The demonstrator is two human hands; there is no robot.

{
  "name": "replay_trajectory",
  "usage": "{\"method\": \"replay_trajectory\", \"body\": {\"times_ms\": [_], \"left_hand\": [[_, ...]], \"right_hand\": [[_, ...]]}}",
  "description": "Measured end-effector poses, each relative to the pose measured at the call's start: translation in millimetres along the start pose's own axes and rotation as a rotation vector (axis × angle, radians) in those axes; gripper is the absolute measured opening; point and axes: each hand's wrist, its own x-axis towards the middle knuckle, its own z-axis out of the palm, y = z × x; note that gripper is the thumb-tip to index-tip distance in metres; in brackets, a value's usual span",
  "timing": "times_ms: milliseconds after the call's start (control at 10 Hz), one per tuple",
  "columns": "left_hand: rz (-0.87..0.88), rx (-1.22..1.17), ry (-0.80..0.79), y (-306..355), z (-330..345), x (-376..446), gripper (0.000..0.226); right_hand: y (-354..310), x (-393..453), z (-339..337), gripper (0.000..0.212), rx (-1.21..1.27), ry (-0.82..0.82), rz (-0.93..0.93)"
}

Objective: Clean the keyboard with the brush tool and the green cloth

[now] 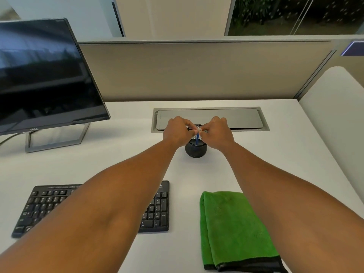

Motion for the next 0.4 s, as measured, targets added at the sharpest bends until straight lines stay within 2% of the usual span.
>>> {"method": "replay_trajectory", "body": {"times_ms": [100,400], "left_hand": [[-0.003,0.001,0.017,1.6,-1.3,0.9,0.017],[0.016,0.003,0.072,5.9,-21.7,-24.6,0.036]], "right_hand": [[-2.3,-0.6,-2.2,0.028,-0.012,0.010,-0.011],[-18.1,-26.0,-14.5,0.043,-0.014,0.078,-0.005]]}}
